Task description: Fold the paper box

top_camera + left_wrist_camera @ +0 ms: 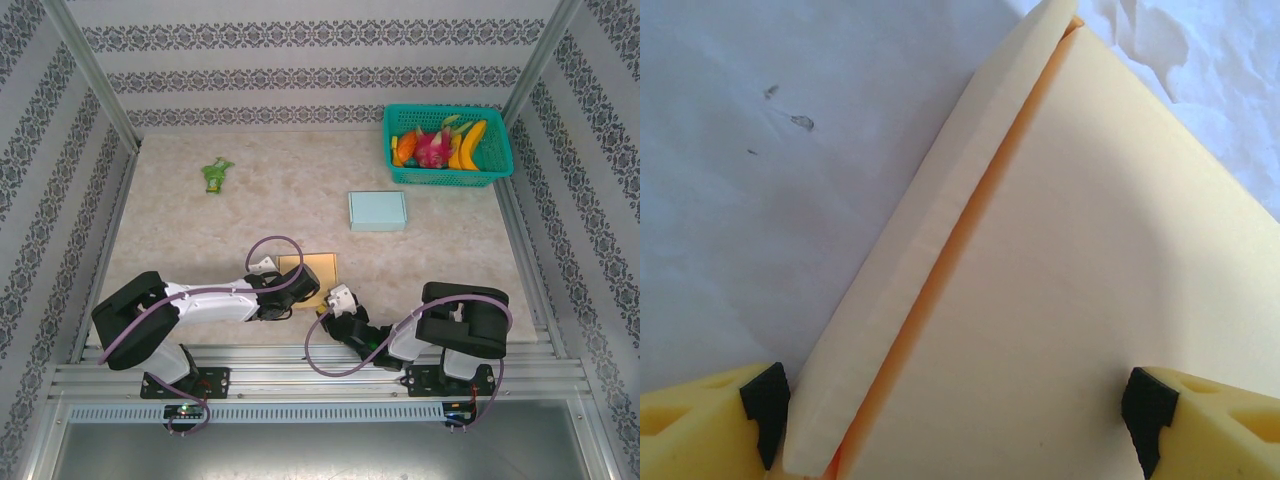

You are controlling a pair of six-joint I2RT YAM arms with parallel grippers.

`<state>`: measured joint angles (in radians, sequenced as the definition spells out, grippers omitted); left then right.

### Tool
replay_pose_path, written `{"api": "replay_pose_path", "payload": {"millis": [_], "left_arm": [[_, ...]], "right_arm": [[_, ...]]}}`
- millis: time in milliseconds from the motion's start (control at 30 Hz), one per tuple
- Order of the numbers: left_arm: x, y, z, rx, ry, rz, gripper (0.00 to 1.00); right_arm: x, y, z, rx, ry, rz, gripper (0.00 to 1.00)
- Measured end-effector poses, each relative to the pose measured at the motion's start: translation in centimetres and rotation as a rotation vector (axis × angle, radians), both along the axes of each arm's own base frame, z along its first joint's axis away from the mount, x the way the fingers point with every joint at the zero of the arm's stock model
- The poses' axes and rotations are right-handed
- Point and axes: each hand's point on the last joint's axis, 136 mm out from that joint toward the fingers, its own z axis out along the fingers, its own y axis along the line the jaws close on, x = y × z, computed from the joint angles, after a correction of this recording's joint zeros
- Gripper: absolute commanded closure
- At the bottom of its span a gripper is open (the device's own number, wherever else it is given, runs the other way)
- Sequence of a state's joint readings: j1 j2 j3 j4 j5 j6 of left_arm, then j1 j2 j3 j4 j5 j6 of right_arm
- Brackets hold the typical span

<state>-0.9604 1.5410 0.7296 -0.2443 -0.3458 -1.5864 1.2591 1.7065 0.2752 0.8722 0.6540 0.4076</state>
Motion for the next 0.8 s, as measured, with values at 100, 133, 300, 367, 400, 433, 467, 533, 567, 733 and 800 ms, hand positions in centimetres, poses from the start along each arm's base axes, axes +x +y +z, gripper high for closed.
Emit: {"api": "replay_pose_path", "payload": {"millis": [100, 133, 300, 367, 400, 433, 467, 533, 567, 733, 800], "left_arm": [[0.1, 0.0, -0.1, -0.005, -0.005, 0.001, 0.11], [0.1, 0.1, -0.2, -0.007, -0.005, 0.004, 0.11], [0.3, 0.2, -0.3, -0.013, -0.008, 0.007, 0.11], [0.4, 0.3, -0.3, -0.016, -0.005, 0.007, 0.11], [0.4, 0.3, -0.3, -0.017, -0.005, 0.007, 0.11], [0.4, 0.3, -0.3, -0.017, -0.004, 0.007, 0.11], [0.4, 0.4, -0.4, -0.018, -0.003, 0.009, 0.11], [0.4, 0.3, -0.4, -0.022, 0.001, 0.008, 0.11], [0.4, 0.3, -0.4, -0.021, 0.001, 0.007, 0.11], [0.4, 0.3, -0.5, -0.021, 0.002, 0.005, 0.11], [0.4, 0.3, -0.5, -0.021, 0.002, 0.004, 0.11]], "right_arm": [[0.0, 0.0, 0.0, 0.0, 0.0, 0.001, 0.44], [0.0, 0.0, 0.0, 0.0, 0.0, 0.003, 0.43], [0.0, 0.0, 0.5, 0.024, 0.017, 0.018, 0.41], [-0.2, 0.1, 0.9, 0.046, 0.032, 0.03, 0.38], [-0.3, 0.2, 1.1, 0.057, 0.038, 0.036, 0.37], [-0.3, 0.3, 1.4, 0.067, 0.043, 0.041, 0.37], [-0.4, 0.3, 1.6, 0.076, 0.048, 0.045, 0.36], [-0.4, 0.4, 2.1, 0.098, 0.059, 0.048, 0.36], [-0.4, 0.4, 2.4, 0.111, 0.063, 0.046, 0.35], [-0.4, 0.5, 3.1, 0.149, 0.088, 0.049, 0.33], [-0.3, 0.5, 3.0, 0.145, 0.099, 0.045, 0.33]]}}
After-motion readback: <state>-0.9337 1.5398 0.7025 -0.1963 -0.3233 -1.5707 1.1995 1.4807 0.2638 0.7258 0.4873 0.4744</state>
